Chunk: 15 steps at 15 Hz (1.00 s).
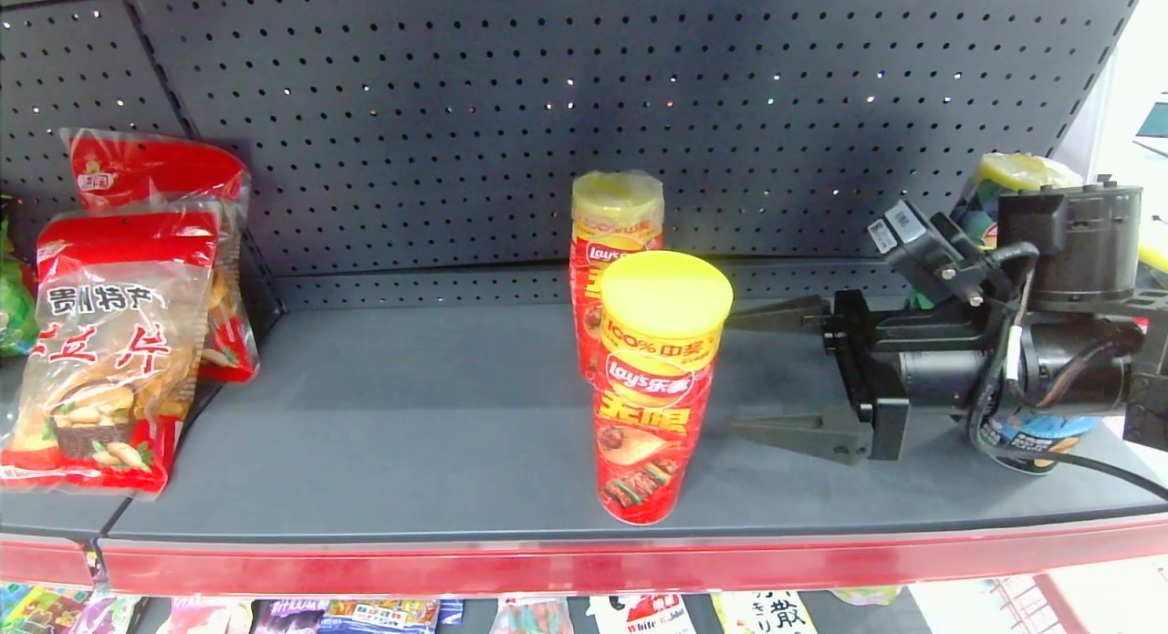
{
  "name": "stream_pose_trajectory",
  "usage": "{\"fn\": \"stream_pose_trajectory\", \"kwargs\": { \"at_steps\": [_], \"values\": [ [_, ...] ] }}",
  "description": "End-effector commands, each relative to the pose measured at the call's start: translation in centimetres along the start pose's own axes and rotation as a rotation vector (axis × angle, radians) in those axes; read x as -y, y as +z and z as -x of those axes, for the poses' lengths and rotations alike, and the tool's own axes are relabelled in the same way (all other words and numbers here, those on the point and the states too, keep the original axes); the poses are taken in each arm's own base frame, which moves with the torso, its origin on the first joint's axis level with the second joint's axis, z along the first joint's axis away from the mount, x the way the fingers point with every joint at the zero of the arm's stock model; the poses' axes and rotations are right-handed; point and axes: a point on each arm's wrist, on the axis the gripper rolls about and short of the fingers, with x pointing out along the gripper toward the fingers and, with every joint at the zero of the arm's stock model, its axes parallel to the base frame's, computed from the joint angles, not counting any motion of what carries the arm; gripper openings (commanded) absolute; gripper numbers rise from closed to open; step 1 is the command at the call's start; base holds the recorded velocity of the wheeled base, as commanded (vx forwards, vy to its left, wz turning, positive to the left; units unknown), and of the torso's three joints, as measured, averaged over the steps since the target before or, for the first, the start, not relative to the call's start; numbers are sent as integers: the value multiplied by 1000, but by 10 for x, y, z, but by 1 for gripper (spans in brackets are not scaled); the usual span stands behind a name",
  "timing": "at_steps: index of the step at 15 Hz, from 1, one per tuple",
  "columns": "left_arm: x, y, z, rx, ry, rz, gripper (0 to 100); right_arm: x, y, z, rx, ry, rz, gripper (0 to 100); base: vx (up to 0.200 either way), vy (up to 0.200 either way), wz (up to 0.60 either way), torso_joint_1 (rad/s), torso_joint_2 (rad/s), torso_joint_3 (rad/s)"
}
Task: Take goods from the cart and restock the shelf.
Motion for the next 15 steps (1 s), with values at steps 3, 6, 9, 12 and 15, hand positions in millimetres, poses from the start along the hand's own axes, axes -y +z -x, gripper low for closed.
{"fn": "stream_pose_trajectory", "kwargs": {
  "at_steps": [3, 6, 9, 12, 15],
  "values": [
    [0, 0, 0, -1, 0, 1, 100, -14, 14, -14, 25, 67, 31, 100, 0, 0, 0, 0, 0, 0],
    [0, 0, 0, -1, 0, 1, 100, -12, 24, -35, 43, 103, 53, 100, 0, 0, 0, 0, 0, 0],
    [0, 0, 0, -1, 0, 1, 100, -9, 27, -49, 48, 128, 58, 100, 0, 0, 0, 0, 0, 0],
    [0, 0, 0, -1, 0, 1, 100, -7, 26, -52, 47, 128, 57, 100, 0, 0, 0, 0, 0, 0],
    [0, 0, 0, -1, 0, 1, 100, -3, 19, -45, 34, 107, 43, 100, 0, 0, 0, 0, 0, 0]
  ]
}}
